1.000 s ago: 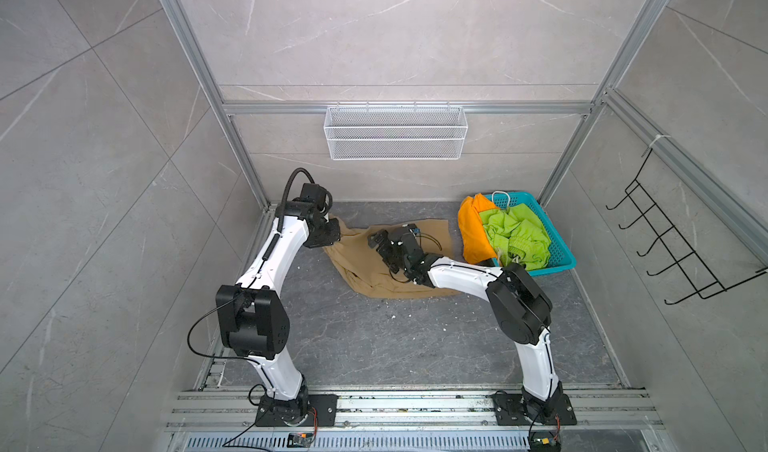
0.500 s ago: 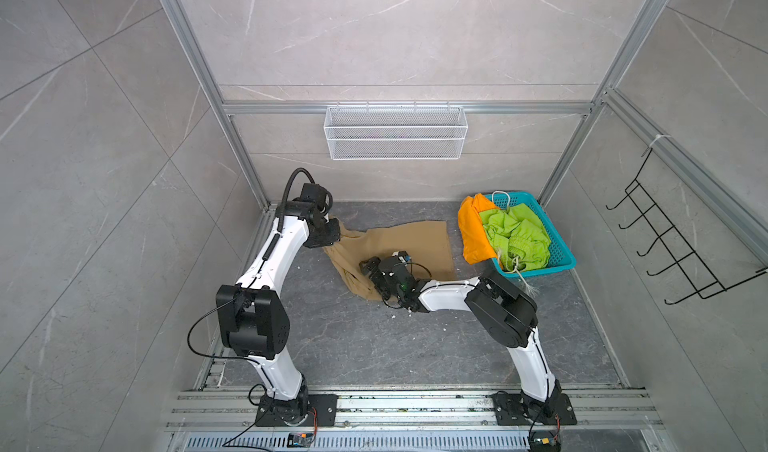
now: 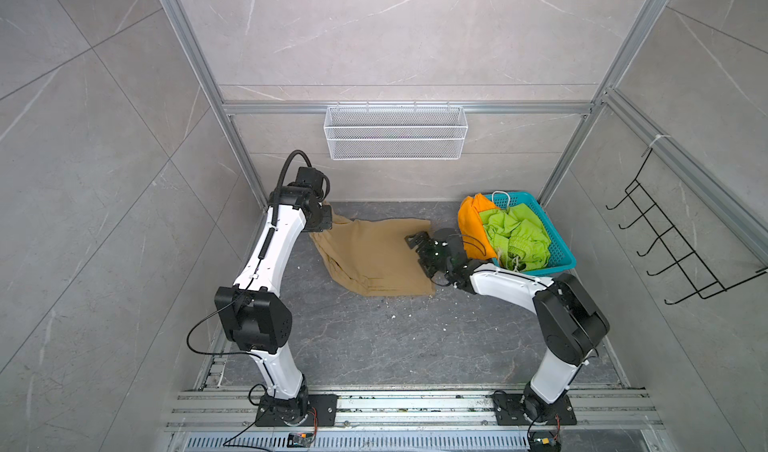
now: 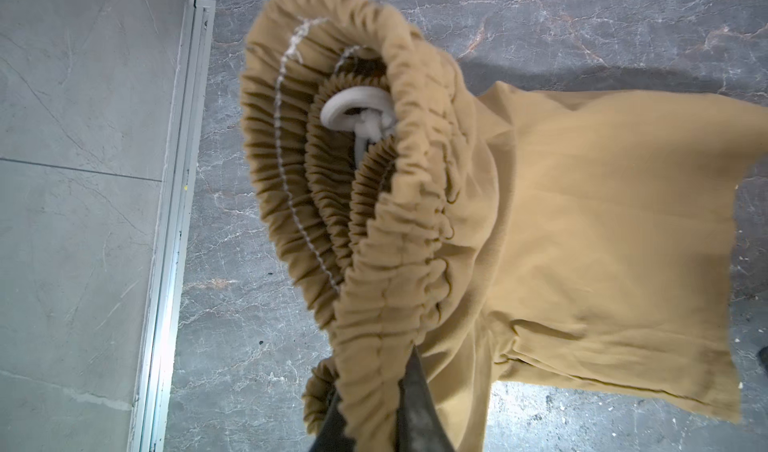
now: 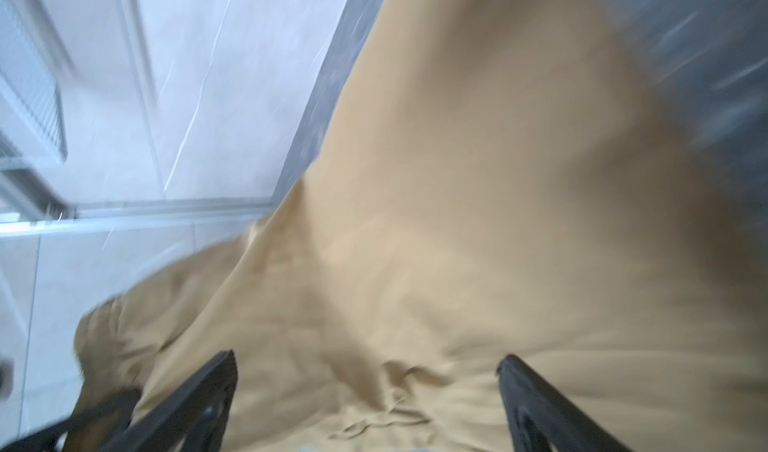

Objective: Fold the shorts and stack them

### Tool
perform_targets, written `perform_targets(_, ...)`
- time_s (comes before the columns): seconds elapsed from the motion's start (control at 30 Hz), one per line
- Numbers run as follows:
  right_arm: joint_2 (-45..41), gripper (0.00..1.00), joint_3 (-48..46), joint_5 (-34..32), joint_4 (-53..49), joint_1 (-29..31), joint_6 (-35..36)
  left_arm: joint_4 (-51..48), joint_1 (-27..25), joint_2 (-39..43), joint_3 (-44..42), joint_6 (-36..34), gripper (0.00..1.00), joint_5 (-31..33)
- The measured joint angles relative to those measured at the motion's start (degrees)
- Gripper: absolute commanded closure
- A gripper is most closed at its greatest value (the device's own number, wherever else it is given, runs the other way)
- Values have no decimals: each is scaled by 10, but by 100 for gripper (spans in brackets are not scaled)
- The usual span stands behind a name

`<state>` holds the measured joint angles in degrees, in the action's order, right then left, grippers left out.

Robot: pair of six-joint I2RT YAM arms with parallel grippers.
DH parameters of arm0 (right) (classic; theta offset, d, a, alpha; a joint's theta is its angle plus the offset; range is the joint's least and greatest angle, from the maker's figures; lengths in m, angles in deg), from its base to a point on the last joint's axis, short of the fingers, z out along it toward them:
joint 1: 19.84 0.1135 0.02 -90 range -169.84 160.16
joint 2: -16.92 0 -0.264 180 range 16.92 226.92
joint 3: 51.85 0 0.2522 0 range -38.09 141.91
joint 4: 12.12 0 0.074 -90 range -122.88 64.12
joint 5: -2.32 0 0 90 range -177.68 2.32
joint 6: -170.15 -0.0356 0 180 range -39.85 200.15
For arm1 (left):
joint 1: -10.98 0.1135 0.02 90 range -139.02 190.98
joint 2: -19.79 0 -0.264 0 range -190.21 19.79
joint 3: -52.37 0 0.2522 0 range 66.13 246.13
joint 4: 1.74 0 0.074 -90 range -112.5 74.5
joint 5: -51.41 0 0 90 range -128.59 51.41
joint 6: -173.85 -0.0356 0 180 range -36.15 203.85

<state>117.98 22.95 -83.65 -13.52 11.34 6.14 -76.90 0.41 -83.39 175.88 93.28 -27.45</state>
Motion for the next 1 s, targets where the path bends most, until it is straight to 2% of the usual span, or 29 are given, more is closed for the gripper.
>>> perform_targets(0.23, -18, 1, -49, 58, -72, -55, 69, -24, -71, -77, 73, 6, 99, 8)
perform_targets(0.5, -24, 0, -72, 99, -82, -77, 106, -52, -162, -174, 184, 29, 97, 4)
perform_targets(0.63, -9, 0, -84, 120, -62, -77, 106, -59, -198, -222, 237, 47, 88, -8)
perform_targets(0.87, 8, 0, -106, 150, -16, -77, 104, -47, -226, -295, 264, 87, 82, -58)
perform_targets(1.0, 8, 0, -106, 153, -14, -77, 107, -15, -234, -307, 248, 106, 65, -102)
